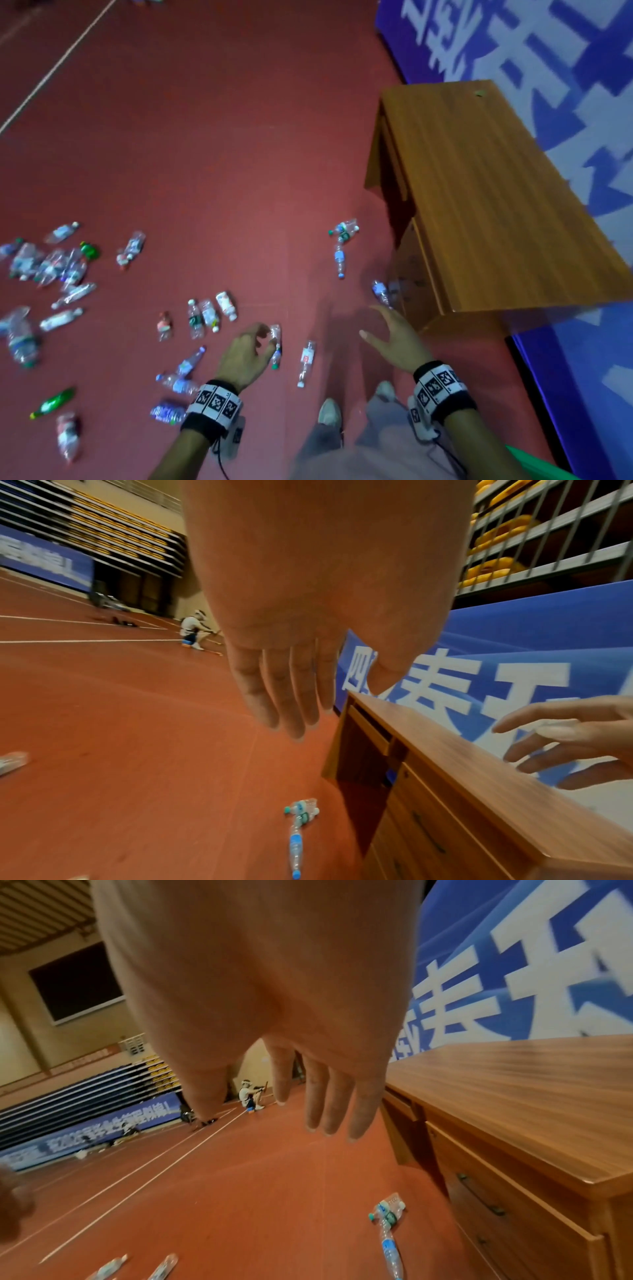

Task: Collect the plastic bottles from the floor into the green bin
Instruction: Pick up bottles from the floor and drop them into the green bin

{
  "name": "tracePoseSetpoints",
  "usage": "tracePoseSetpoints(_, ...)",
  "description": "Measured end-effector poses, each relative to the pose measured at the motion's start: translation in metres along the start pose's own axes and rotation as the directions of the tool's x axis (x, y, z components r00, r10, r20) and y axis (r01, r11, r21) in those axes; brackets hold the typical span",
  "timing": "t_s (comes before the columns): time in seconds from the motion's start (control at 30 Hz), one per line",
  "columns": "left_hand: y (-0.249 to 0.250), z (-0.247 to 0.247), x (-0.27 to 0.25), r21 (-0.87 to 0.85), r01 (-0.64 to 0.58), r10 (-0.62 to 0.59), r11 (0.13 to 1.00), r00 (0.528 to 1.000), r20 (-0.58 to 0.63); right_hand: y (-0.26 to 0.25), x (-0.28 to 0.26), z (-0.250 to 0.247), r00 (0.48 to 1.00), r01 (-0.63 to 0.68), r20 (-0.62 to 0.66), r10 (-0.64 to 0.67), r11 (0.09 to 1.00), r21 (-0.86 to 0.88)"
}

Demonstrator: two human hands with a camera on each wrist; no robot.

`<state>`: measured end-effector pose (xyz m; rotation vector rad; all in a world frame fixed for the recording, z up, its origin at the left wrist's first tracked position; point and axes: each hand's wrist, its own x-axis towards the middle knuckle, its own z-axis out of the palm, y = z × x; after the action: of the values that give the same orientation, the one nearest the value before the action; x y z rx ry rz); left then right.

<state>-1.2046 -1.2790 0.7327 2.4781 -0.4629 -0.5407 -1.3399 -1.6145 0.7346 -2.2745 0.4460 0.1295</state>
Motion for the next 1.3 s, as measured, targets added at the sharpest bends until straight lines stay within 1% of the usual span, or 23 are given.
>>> tracePoseSetpoints(0.17, -0.020, -0.002, 0.008, -0.002, 0.141, -0.141, 0.990, 0.990, -0.005, -0.007, 0.050, 0.007, 0.992, -0.066, 0.102, 0.075, 0.994, -0.087)
tracePoseSetpoints(0.33, -0.017, -0.001, 0.044, -0.022, 0.203, -0.203, 0.979, 0.979, 0.002, 0.009, 0.103, 0.000, 0.968, -0.167, 0.172, 0.182, 0.981, -0.100)
tracePoseSetpoints(0.47, 0.008, -0.008, 0.102, -0.009, 0.216, -0.216, 0.976, 0.976, 0.018, 0.037, 0.163, -0.021, 0.943, -0.236, 0.219, 0.250, 0.968, -0.086)
tracePoseSetpoints(0.57, 0.035, -0.019, 0.164, 0.041, 0.205, -0.207, 0.978, 0.978, 0.028, 0.056, 0.220, -0.048, 0.936, -0.291, 0.195, 0.293, 0.956, -0.035)
tracePoseSetpoints(0.63, 0.055, -0.031, 0.204, 0.079, 0.195, -0.199, 0.978, 0.979, 0.042, 0.063, 0.254, -0.068, 0.925, -0.340, 0.169, 0.341, 0.940, -0.034)
tracePoseSetpoints(0.73, 0.095, -0.047, 0.280, 0.165, 0.133, -0.144, 0.977, 0.988, 0.054, 0.079, 0.305, -0.102, 0.916, -0.387, 0.120, 0.383, 0.922, 0.019)
tracePoseSetpoints(0.83, 0.126, -0.063, 0.353, 0.286, 0.057, -0.081, 0.957, 0.994, 0.074, 0.098, 0.345, -0.123, 0.915, -0.393, 0.116, 0.387, 0.919, 0.030)
tracePoseSetpoints(0.9, 0.140, -0.072, 0.396, 0.373, -0.004, -0.035, 0.928, 0.995, 0.097, 0.110, 0.362, -0.129, 0.905, -0.412, 0.137, 0.403, 0.910, 0.045)
tracePoseSetpoints(1.0, 0.161, -0.082, 0.462, 0.487, -0.123, 0.042, 0.865, 0.984, 0.174, 0.120, 0.386, -0.133, 0.882, -0.449, 0.172, 0.438, 0.893, 0.032)
tracePoseSetpoints(1.07, 0.174, -0.086, 0.507, 0.526, -0.189, 0.076, 0.829, 0.971, 0.229, 0.129, 0.399, -0.127, 0.851, -0.488, 0.220, 0.476, 0.873, -0.001)
tracePoseSetpoints(1.13, 0.182, -0.082, 0.553, 0.540, -0.255, 0.105, 0.802, 0.950, 0.293, 0.138, 0.409, -0.121, 0.819, -0.538, 0.230, 0.526, 0.843, -0.015)
tracePoseSetpoints(1.2, 0.194, -0.073, 0.603, 0.525, -0.340, 0.144, 0.781, 0.915, 0.377, 0.145, 0.418, -0.115, 0.770, -0.618, 0.243, 0.590, 0.785, 0.050)
tracePoseSetpoints(1.23, 0.201, -0.066, 0.630, 0.514, -0.395, 0.172, 0.761, 0.887, 0.428, 0.150, 0.422, -0.112, 0.738, -0.663, 0.246, 0.628, 0.743, 0.091)
tracePoseSetpoints(1.27, 0.209, -0.057, 0.657, 0.508, -0.462, 0.207, 0.727, 0.853, 0.479, 0.152, 0.426, -0.109, 0.730, -0.673, 0.254, 0.635, 0.732, 0.104)
tracePoseSetpoints(1.3, 0.217, -0.048, 0.684, 0.500, -0.528, 0.240, 0.686, 0.813, 0.530, 0.161, 0.431, -0.100, 0.706, -0.699, 0.266, 0.657, 0.706, 0.111)
